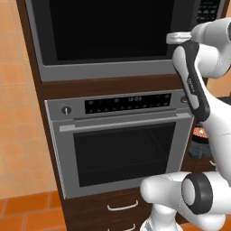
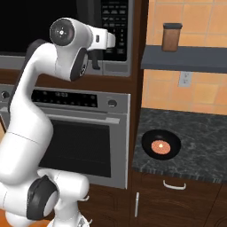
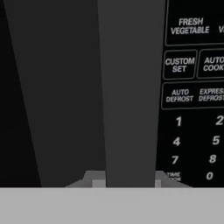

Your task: Open the microwave, place the bowl with waffle inside the microwave, then close the microwave door and turn it on.

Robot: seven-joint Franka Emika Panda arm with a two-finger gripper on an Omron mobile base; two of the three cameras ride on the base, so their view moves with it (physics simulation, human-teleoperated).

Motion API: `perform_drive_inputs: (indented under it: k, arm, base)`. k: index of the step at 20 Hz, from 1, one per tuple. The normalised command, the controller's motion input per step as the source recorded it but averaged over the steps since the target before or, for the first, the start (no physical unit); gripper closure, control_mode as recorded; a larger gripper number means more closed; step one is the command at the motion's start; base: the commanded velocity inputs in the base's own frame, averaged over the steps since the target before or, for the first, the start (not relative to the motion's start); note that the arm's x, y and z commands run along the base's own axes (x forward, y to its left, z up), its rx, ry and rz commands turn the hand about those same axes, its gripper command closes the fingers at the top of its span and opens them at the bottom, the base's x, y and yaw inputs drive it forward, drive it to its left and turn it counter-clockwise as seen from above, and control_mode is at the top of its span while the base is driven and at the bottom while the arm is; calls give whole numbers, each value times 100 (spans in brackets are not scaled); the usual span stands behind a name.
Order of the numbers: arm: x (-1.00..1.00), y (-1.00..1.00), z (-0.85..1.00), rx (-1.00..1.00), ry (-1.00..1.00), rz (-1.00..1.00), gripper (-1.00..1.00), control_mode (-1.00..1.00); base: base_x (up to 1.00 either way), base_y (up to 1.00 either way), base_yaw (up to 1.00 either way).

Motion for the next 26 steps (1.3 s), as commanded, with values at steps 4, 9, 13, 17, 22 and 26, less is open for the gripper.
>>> perform_drive_inputs:
  k: [4,9,13,17,22,26]
  arm:
    - [-33,27,14,0,0,15,100,-100]
    - [-55,30,6,0,-1,17,100,-100]
    - [-44,35,0,0,-6,14,100,-100]
    - [-47,33,0,0,-7,13,100,-100]
    - [-41,22,0,0,-5,11,100,-100]
    - [-49,32,0,0,-6,12,100,-100]
  base:
    - [0,0,0]
    - [0,0,0]
    - [0,0,0]
    - [0,0,0]
    - [0,0,0]
    - [0,0,0]
